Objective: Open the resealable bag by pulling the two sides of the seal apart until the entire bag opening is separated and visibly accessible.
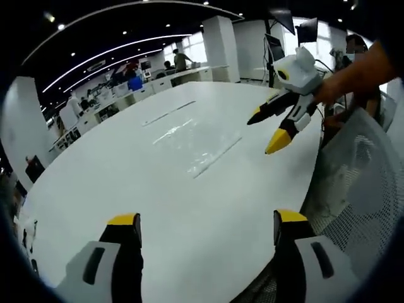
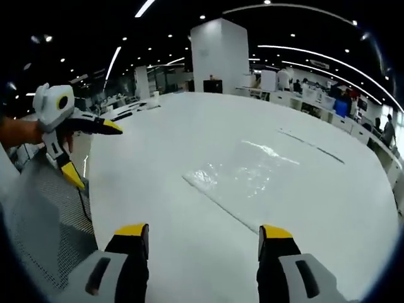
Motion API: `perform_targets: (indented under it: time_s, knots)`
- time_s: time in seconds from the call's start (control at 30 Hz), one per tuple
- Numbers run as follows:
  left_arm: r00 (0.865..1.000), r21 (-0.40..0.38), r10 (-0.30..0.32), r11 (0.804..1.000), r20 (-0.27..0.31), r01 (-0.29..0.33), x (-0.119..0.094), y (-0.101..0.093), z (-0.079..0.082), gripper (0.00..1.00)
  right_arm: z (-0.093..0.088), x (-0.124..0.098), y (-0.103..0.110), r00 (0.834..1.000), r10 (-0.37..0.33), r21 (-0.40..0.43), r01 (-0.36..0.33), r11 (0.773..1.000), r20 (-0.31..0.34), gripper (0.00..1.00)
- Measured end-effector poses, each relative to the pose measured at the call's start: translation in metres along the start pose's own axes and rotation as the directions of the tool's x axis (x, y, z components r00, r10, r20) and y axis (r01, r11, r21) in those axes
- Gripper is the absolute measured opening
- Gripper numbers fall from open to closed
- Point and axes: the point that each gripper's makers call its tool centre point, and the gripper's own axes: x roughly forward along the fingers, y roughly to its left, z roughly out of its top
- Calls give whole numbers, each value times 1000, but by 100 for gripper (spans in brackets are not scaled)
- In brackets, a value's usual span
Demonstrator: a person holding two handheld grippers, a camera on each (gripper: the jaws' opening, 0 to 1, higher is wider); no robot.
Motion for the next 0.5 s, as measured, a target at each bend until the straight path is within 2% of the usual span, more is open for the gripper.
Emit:
perform_targets:
  time_s: [0.23,0.4,0.5]
  knots:
    - [1000,-30,13,999,3,-13,-5,5,-1,82,-4,16,-12,997,-6,-9,5,1000,-82,55]
    - [1000,-11,6,1000,-9,-6,-5,2,-4,80,0,25,-20,994,-3,-12,2,1000,-108,51]
    - [1000,-3,5,1000,-10,-5,-4,2,-4,78,7,30,-22,995,-9,-49,4,999,-98,49]
